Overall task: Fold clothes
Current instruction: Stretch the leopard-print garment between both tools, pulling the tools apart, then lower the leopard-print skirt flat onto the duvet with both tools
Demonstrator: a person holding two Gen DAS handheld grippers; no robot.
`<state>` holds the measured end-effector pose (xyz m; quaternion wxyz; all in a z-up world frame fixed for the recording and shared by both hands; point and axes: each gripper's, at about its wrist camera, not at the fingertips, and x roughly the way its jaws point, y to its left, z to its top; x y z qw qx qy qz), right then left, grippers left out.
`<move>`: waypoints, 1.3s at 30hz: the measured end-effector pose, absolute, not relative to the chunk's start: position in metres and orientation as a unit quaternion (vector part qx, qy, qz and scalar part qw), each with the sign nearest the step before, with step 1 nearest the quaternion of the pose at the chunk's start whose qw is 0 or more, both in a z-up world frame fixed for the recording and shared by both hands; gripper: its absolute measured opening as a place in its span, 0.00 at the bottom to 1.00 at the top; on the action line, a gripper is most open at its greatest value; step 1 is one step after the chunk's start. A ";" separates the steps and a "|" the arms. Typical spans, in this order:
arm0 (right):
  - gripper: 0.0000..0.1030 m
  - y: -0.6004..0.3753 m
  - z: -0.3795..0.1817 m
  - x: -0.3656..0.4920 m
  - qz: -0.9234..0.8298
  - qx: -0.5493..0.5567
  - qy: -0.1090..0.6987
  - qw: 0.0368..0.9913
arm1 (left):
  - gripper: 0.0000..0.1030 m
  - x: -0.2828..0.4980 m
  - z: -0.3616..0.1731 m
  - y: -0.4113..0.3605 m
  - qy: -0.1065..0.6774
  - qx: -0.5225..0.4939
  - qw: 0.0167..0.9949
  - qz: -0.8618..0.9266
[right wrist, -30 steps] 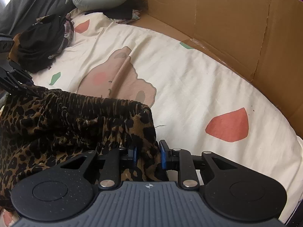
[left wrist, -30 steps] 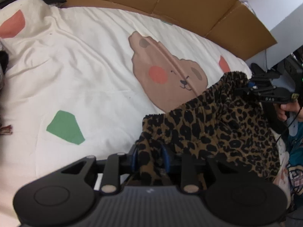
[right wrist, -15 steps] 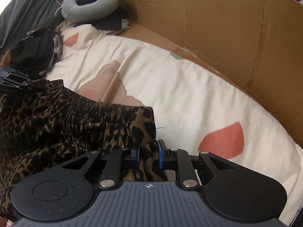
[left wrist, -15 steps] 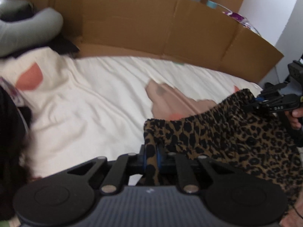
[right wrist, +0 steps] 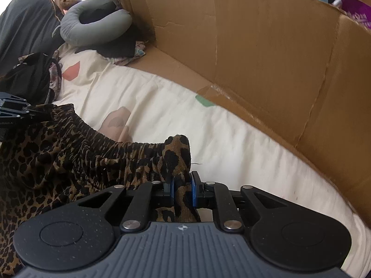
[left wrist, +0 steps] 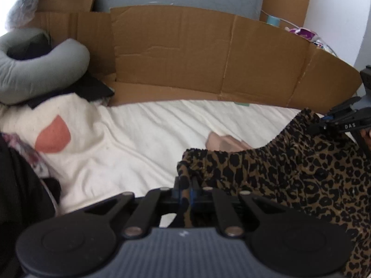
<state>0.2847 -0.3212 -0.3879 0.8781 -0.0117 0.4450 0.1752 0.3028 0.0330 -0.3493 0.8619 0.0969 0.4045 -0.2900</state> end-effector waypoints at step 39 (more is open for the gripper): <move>0.44 -0.345 -0.376 0.345 0.069 0.037 0.462 0.884 | 0.26 0.381 -0.360 0.041 0.429 0.078 0.876 -0.204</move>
